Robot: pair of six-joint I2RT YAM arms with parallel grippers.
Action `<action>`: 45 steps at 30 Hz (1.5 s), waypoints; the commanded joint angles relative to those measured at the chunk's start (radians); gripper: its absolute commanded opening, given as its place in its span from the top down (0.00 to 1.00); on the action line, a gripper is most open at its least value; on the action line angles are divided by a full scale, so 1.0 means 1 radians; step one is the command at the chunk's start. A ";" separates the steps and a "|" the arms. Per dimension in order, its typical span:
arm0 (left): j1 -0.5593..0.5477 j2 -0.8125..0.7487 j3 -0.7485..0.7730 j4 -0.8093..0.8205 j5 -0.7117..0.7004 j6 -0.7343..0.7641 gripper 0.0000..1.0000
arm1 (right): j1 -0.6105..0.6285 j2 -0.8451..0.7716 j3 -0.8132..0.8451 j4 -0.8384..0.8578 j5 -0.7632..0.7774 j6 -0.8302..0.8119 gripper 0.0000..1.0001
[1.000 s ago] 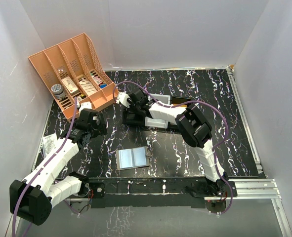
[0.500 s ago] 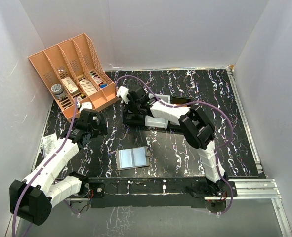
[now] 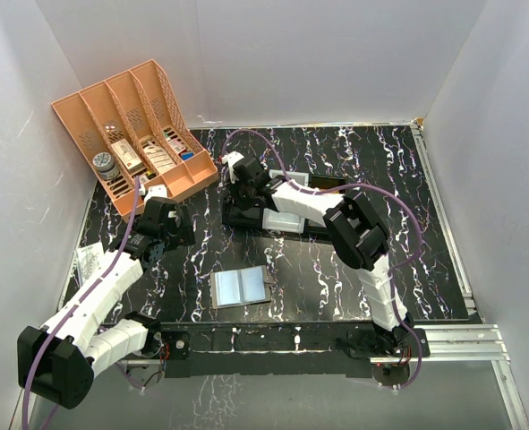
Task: Take the credit cards out of the card holder
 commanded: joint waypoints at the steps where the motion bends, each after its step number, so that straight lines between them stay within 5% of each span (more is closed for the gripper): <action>1: 0.005 -0.013 0.025 -0.001 -0.006 0.011 0.01 | -0.003 0.046 0.077 -0.023 0.101 0.106 0.88; 23: 0.006 -0.013 0.026 0.000 0.002 0.013 0.01 | 0.049 0.043 0.047 0.044 0.224 0.071 0.73; 35: 0.006 -0.016 0.025 0.003 0.017 0.008 0.01 | 0.063 -0.183 0.005 -0.022 0.216 0.119 0.58; 41: 0.007 -0.081 0.020 -0.001 -0.022 -0.012 0.01 | 0.203 -0.371 -0.078 -0.078 0.445 0.116 0.45; 45: 0.006 -0.115 0.015 -0.003 -0.013 -0.018 0.01 | 0.275 -0.500 -0.234 -0.094 0.527 0.284 0.38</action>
